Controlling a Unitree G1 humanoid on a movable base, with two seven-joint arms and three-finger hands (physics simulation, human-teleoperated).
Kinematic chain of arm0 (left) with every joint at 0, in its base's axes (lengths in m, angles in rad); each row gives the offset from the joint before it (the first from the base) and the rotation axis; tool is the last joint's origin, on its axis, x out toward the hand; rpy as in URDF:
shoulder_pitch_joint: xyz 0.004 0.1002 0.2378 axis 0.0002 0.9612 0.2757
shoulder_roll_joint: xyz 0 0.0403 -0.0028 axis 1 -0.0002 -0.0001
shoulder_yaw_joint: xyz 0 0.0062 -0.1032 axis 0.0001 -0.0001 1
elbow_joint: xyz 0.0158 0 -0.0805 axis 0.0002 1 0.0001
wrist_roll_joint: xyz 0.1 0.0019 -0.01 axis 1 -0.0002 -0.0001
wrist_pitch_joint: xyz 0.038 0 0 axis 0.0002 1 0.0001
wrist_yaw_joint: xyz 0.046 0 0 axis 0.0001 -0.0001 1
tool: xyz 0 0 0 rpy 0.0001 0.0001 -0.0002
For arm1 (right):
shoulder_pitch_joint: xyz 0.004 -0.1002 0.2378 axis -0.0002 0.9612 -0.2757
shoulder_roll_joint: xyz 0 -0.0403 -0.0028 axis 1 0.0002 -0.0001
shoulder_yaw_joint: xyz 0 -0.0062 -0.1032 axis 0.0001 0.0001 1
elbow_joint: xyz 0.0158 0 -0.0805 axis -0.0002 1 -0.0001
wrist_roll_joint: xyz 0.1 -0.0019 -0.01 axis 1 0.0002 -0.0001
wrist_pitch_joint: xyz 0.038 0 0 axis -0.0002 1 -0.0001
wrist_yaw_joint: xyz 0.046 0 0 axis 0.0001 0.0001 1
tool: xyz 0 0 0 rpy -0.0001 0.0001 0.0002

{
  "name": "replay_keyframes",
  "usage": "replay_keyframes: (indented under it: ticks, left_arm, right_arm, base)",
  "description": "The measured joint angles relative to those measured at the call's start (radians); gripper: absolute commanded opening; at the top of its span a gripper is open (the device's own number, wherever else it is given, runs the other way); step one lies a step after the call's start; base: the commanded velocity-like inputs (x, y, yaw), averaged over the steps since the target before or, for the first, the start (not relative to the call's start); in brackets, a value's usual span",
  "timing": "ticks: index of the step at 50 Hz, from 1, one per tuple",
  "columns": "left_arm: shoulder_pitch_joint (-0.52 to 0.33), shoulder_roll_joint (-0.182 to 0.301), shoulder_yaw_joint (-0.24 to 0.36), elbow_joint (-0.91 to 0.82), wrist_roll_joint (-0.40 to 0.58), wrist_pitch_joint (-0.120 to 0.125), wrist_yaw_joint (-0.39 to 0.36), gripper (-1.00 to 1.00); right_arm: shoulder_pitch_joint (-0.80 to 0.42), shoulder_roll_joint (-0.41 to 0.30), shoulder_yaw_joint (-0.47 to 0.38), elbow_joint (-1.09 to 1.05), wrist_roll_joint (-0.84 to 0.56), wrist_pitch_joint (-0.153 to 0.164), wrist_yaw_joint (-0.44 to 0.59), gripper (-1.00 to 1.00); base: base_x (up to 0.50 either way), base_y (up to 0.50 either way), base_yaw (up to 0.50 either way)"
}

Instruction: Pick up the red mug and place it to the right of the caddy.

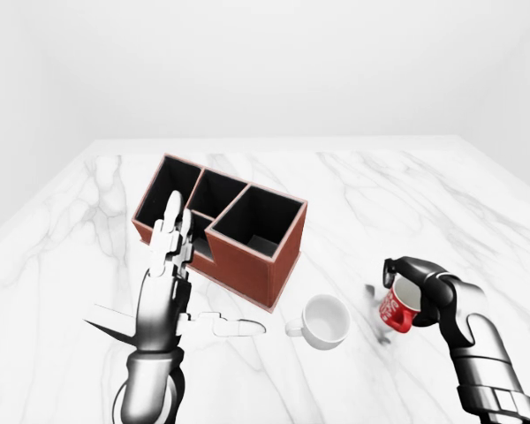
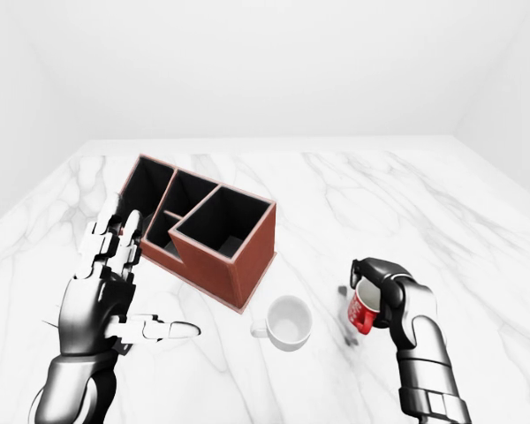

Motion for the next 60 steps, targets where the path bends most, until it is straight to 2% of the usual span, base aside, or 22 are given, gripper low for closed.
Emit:
replay_keyframes:
  ticks: [7,17,37,60]
  left_arm:
    - [0.003,0.001,-0.001,-0.004,-0.001,0.0,0.0,1.0]
    - [0.004,0.001,-0.001,-0.009,-0.001,0.0,-0.001,1.0]
    - [0.006,0.002,-0.004,-0.007,-0.001,0.0,0.0,1.0]
    - [-0.001,-0.001,0.009,0.001,-0.006,0.0,-0.007,1.0]
  right_arm:
    - [-0.02,-0.009,-0.013,-0.049,-0.01,0.02,0.0,-1.0]
    - [-0.07,-0.012,-0.011,-0.122,-0.015,0.073,0.0,-1.0]
    - [-0.206,0.027,0.064,-0.126,-0.098,0.073,0.0,-1.0]
    - [-0.387,0.153,0.194,0.013,-0.203,0.073,0.0,-1.0]
  base:
    - [0.0,0.0,0.0]
    - [0.0,0.0,0.0]
    - [0.0,0.0,0.0]
    - [0.0,0.0,0.0]
